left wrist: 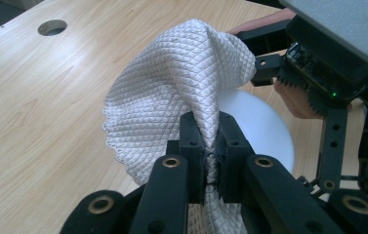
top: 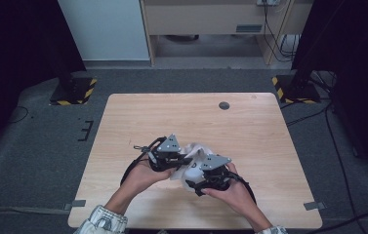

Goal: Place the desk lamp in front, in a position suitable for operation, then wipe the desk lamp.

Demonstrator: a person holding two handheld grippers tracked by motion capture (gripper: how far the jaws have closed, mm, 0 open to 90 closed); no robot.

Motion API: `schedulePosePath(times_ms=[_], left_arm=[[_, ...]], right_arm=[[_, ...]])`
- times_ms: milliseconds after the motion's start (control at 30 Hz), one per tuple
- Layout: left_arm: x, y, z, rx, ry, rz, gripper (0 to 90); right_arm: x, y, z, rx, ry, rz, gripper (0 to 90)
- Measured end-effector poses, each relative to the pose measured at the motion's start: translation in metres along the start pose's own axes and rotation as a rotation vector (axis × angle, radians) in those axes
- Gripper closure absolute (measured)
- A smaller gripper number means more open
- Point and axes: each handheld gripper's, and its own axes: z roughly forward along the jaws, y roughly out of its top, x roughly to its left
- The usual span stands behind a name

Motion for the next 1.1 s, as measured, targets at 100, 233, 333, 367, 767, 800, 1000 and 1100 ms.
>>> schedulePosePath(times_ms=[100, 233, 333, 367, 767, 800, 1000, 1100], left_arm=[[0.003, -0.003, -0.005, 0.003, 0.008, -0.005, 83.4], [0.003, -0.007, -0.011, 0.01, 0.018, -0.002, 83.4], [0.002, -0.01, -0.015, 0.013, 0.011, -0.001, 83.4], [-0.001, -0.012, -0.016, 0.016, 0.002, 0.006, 83.4], [-0.012, 0.006, 0.002, 0.03, -0.008, 0.039, 83.3], [-0.012, 0.006, 0.002, 0.03, -0.008, 0.039, 83.3], [-0.006, -0.001, -0.007, 0.034, -0.002, 0.016, 83.4], [-0.015, 0.0, -0.007, 0.044, -0.038, 0.04, 83.4]], right_arm=[[0.0, 0.0, 0.0, 0.0, 0.0, 0.0, 8.5], [0.0, 0.0, 0.0, -0.001, 0.0, 0.0, 8.5], [0.0, 0.0, 0.0, 0.001, -0.001, 0.0, 8.5], [0.0, 0.0, 0.0, 0.001, -0.001, -0.001, 8.5], [0.0, 0.0, 0.001, 0.001, -0.001, 0.002, 8.4], [0.0, 0.0, 0.001, 0.001, -0.001, 0.002, 8.4], [0.0, 0.0, 0.002, 0.001, 0.0, 0.002, 8.5], [0.0, 0.0, 0.002, 0.002, 0.0, 0.002, 8.5]])
